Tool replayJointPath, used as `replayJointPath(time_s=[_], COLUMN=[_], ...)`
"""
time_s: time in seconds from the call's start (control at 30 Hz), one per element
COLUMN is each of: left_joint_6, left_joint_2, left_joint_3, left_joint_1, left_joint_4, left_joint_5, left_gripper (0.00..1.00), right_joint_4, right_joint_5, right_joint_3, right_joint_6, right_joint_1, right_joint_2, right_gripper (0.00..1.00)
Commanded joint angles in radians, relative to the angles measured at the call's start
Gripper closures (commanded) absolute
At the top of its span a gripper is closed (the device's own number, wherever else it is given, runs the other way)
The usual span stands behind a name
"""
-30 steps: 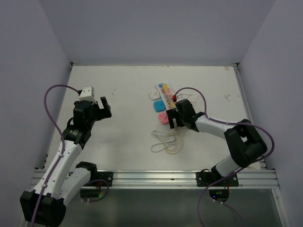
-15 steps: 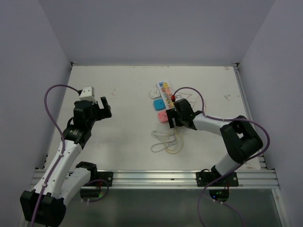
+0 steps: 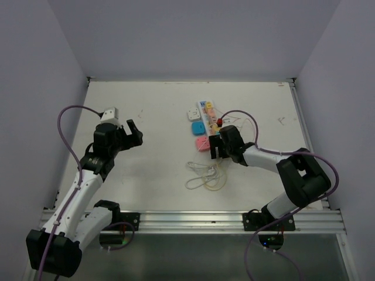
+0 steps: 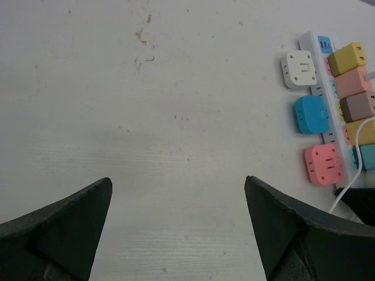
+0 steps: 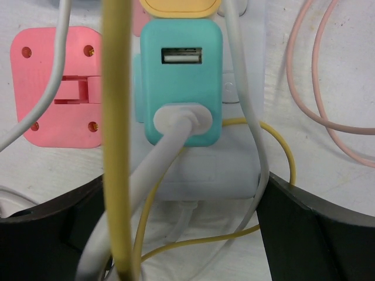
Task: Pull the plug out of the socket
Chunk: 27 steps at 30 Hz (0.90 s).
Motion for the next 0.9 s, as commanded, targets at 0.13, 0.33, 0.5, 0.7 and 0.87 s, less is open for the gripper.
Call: replayJointPath(time_s=[0.13, 0.33, 0.5, 0.7, 0.87], left_joint_6=[-0.246, -0.427, -0.517, -0.588, -0.66], left_joint_2=[0.097, 0.229, 0.365, 0.529, 0.632], left_joint_3=[0.054, 0.053, 0.108, 0.2, 0.264], left_joint_1=[-0.054, -0.165, -0.233, -0.31, -0.333], left_joint_4=[0.022, 0.122, 0.183, 0.219, 0.243], left_joint_5=[0.139, 0.153, 0.15, 0.101, 0.103], left_gripper=[0.01, 0.05, 0.05, 0.05, 0.09], right_joint_4=[0.251, 0.429, 0.548, 0.607, 0.601], right_joint_5=[-0.18, -0.275, -0.338, -0.351, -0.314], right_joint_3=[-0.088, -0.166, -0.219, -0.239, -0.24], right_joint_6=[0.221, 0.333, 0.382, 0.392, 0.378], right_joint_1=[-0.007, -0.005, -0.007, -0.007, -0.005], right_joint_2=[-0.013, 0.023, 0.06, 0.117, 0.129], right_gripper=[0.98, 1.0, 1.0, 1.0, 1.0])
